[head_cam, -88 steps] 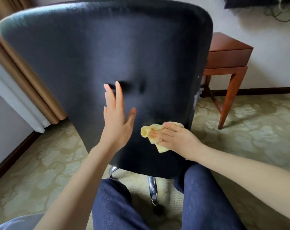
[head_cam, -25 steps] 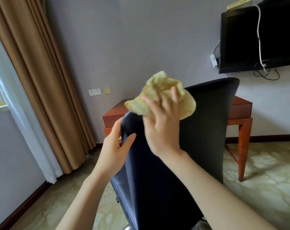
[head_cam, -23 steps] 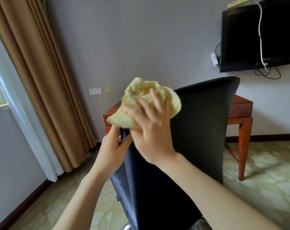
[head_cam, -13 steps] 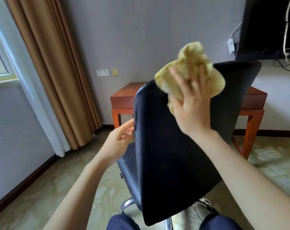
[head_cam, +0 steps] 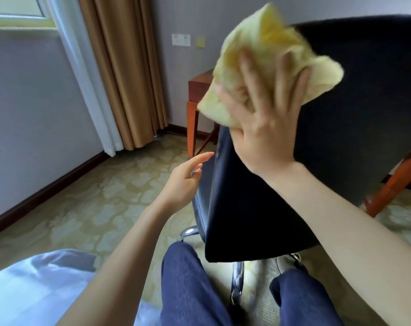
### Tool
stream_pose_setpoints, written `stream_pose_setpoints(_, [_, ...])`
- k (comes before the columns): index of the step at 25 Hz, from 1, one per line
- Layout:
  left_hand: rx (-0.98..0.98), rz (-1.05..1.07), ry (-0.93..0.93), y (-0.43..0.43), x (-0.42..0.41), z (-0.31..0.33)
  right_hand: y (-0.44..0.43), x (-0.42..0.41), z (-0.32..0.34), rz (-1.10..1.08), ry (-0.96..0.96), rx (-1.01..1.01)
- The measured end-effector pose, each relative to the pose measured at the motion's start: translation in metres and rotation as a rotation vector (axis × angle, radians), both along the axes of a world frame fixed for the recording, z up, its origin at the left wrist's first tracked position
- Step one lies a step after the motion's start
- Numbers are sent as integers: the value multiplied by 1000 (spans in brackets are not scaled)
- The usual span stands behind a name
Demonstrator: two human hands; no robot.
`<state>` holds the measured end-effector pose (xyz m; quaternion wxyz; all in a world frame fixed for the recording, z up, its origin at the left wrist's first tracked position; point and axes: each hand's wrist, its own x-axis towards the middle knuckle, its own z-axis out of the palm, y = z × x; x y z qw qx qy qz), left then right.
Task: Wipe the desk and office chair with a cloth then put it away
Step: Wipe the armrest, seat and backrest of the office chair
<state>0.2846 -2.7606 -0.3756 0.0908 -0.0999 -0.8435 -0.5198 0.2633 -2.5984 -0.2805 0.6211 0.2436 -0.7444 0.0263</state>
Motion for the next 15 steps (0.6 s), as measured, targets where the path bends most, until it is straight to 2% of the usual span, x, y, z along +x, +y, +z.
stream_pose_setpoints(3, [-42,128,35,-5,2,-13,-8,-6,-38,-26,-82,242])
stream_pose_setpoints(8, [-64,364,18,-13,4,-34,-28,-17,-62,10,-130,411])
stream_pose_setpoints(13, [-99,439,-23,-22,5,-45,-52,-22,-94,-82,-275,683])
stream_pose_setpoints(15, [-100,463,-16,-28,8,-45,-61,-23,-108,-83,-348,724])
